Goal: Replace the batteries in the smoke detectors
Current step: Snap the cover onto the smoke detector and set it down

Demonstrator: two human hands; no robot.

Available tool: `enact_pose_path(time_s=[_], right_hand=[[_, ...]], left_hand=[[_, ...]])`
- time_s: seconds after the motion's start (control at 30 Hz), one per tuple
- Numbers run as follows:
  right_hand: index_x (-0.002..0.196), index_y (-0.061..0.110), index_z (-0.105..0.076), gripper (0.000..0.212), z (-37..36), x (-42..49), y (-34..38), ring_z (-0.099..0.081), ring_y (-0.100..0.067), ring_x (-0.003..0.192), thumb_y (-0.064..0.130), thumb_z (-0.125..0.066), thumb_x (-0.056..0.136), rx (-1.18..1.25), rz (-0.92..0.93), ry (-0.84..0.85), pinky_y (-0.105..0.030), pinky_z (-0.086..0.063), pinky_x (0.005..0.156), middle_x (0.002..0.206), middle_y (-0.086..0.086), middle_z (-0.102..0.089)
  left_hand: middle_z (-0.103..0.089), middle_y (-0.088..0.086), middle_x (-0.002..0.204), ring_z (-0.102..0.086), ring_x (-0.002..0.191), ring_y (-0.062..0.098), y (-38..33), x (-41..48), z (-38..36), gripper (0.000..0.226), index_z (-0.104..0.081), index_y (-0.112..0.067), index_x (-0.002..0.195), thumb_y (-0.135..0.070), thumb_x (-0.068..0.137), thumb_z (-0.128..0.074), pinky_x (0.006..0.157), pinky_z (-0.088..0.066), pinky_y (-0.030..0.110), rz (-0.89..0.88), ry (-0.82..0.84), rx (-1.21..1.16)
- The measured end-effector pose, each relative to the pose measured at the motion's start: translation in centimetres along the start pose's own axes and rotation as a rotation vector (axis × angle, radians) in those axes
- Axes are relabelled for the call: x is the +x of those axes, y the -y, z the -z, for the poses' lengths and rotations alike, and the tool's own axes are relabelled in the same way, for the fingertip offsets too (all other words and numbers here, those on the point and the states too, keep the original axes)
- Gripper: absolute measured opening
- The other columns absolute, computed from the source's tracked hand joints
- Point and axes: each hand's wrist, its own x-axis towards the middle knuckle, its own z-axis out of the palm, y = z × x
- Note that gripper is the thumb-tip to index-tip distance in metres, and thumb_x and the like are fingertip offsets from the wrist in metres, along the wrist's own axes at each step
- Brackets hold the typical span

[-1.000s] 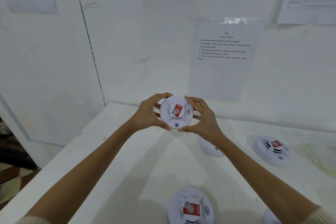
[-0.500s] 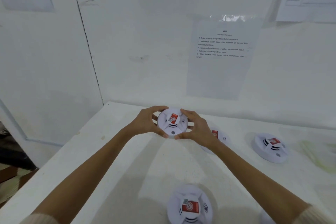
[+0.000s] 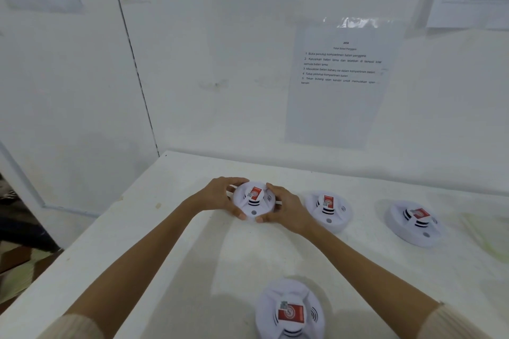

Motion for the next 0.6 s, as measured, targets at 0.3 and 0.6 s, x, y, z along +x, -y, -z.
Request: enact_pose_path(time_s=[0.3, 0.6], right_hand=[[0.133, 0.005, -0.042, 0.076, 0.2, -0.2, 0.2, -0.047, -0.016, 0.115, 0.012, -0.081, 0.068, -0.066, 0.016, 0.02, -0.014, -0.033, 0.09, 0.13, -0.006, -0.05], [0.14, 0.01, -0.035, 0.087, 0.4, -0.7, 0.7, -0.037, -0.022, 0.132, 0.018, -0.082, 0.067, -0.068, -0.018, 0.024, -0.037, -0.031, 0.11, 0.143, -0.007, -0.04]], left_hand=[[-0.058, 0.001, 0.126, -0.058, 0.107, 0.017, 0.8, 0.5, 0.0, 0.089, -0.05, -0.015, 0.132, -0.013, 0.054, -0.09, 0.088, -0.052, 0.028, 0.043, 0.007, 0.025], [-0.051, -0.006, 0.132, -0.055, 0.108, 0.013, 0.5, -0.1, 0.0, 0.096, -0.043, -0.018, 0.138, -0.032, 0.054, -0.088, 0.089, -0.049, 0.025, 0.051, 0.002, 0.09]])
